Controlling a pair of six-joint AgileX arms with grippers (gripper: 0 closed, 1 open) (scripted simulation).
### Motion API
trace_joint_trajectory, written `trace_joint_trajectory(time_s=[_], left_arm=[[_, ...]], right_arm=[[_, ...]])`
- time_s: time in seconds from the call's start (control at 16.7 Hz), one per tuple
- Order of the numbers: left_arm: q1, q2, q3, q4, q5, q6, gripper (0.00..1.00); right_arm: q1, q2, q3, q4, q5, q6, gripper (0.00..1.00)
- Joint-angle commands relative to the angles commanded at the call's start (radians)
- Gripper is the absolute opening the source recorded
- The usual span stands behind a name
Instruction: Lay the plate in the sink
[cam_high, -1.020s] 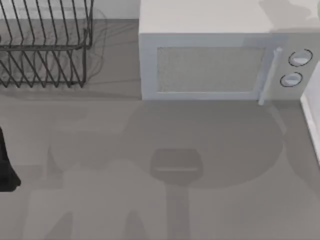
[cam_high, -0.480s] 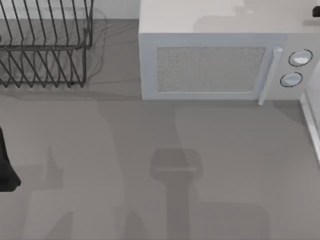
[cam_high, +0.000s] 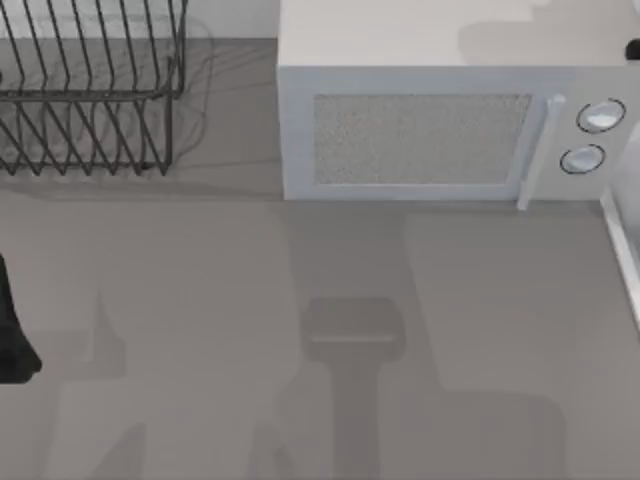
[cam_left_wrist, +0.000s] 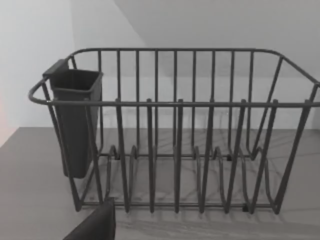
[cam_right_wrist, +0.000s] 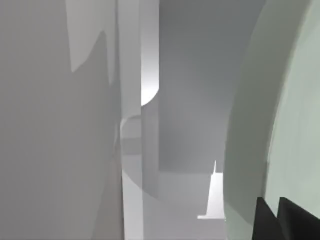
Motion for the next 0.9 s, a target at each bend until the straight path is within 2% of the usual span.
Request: trace_joint_trajectory(time_s=[0.78, 0.9], left_arm=[[0.0, 0.0, 0.0, 0.0, 0.0, 0.0, 1.0], [0.0, 0.0, 0.0, 0.0, 0.0, 0.0, 1.0]], right_arm=[[0.0, 0.0, 0.0, 0.0, 0.0, 0.0, 0.98], [0.0, 0.0, 0.0, 0.0, 0.0, 0.0, 1.0]])
